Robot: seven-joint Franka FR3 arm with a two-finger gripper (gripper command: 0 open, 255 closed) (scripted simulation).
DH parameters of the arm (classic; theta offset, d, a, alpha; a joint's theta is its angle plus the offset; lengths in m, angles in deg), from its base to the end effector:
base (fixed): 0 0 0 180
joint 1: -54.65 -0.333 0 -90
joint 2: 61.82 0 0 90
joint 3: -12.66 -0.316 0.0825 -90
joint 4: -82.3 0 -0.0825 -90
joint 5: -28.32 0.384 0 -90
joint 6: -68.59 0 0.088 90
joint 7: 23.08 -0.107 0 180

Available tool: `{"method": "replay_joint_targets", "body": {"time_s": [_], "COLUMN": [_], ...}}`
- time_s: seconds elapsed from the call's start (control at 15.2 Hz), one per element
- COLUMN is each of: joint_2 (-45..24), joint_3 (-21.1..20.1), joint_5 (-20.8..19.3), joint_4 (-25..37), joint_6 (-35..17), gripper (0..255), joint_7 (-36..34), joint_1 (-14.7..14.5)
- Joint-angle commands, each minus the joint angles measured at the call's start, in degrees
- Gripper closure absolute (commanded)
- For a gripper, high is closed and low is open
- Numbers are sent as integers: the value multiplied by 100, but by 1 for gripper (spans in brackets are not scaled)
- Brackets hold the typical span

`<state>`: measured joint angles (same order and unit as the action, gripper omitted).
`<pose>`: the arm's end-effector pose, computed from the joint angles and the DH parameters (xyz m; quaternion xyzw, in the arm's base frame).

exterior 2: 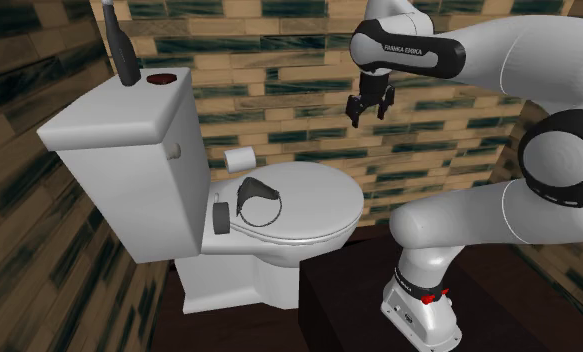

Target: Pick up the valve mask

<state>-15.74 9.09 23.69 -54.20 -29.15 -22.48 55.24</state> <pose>0.3151 0.0146 0.5965 0.9957 0.0259 0.0639 0.0619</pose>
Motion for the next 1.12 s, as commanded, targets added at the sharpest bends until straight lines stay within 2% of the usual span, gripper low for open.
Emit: {"method": "replay_joint_targets", "body": {"time_s": [0.0,0.59,1.06], "joint_2": [0,884,782], "joint_3": [0,-1009,-2189], "joint_5": [0,744,1306], "joint_4": [0,-1703,-2503], "joint_6": [0,-1739,-3377], "gripper": [0,0,0], "joint_7": [0,-1221,-2362], "joint_1": [0,-512,-900]}}
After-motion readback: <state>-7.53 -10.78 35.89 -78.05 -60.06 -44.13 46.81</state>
